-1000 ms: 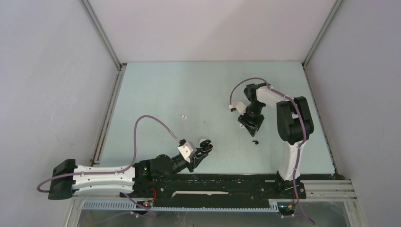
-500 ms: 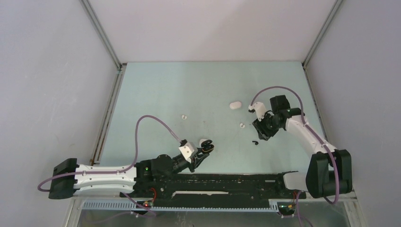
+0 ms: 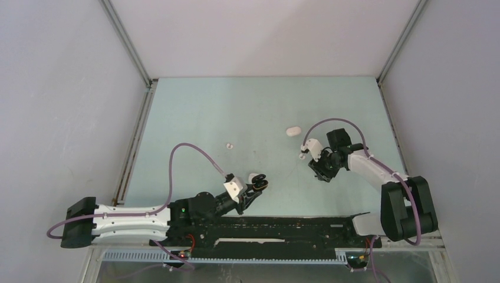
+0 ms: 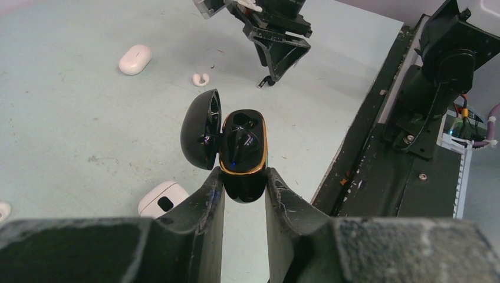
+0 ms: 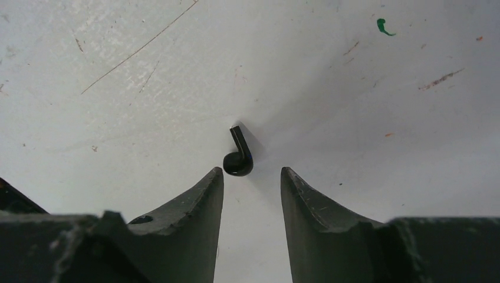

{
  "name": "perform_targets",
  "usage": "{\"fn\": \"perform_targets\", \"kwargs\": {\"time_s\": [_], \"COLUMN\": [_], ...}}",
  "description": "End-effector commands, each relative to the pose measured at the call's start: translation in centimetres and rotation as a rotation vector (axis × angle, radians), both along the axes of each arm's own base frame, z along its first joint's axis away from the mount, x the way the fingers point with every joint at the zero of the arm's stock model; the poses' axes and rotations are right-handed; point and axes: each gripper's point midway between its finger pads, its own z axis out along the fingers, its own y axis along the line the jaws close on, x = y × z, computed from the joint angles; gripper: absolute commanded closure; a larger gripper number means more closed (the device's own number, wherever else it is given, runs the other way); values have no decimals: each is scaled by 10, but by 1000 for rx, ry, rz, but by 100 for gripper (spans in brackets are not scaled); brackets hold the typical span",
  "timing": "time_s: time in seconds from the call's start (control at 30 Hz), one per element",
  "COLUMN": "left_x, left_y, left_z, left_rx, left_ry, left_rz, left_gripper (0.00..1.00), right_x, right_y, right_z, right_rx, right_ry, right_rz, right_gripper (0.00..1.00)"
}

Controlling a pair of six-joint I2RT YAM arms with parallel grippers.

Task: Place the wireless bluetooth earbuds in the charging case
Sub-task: Pick up the right earbud from the center of the board.

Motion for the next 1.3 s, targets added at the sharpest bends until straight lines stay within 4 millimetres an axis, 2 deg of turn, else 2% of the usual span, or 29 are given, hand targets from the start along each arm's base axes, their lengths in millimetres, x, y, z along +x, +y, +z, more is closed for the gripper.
{"fn": "perform_targets", "kwargs": {"time_s": [0.0,0.27,0.63,0.97,1.2,1.27], "left_x": [1,1,1,0,0,0], "left_y": [-5,-8,-7,-9,-8,-8], "left_z": [28,25,23,19,18,17], "left_rx": [-72,-70,-74,-73,-79,-77], "left_ry": [-23,-16,-14,-8,-2,-1], "left_rz": [1,-2,0,-4,-2,-1], "left_gripper": [100,100,100,100,100,100], "right_x": [15,12,7,6,12,14], "right_y": [5,6,2,5,6,6], "right_z": [-1,-13,-19,-20,-20,-20], "right_rx": [-8,-55,-86,-61,-59,-60], "right_ry": [-61,-30,-12,-7,-28,-36], "right_rz": [36,64,68,70,61,63], "right_gripper": [56,54,55,71,76,80]}}
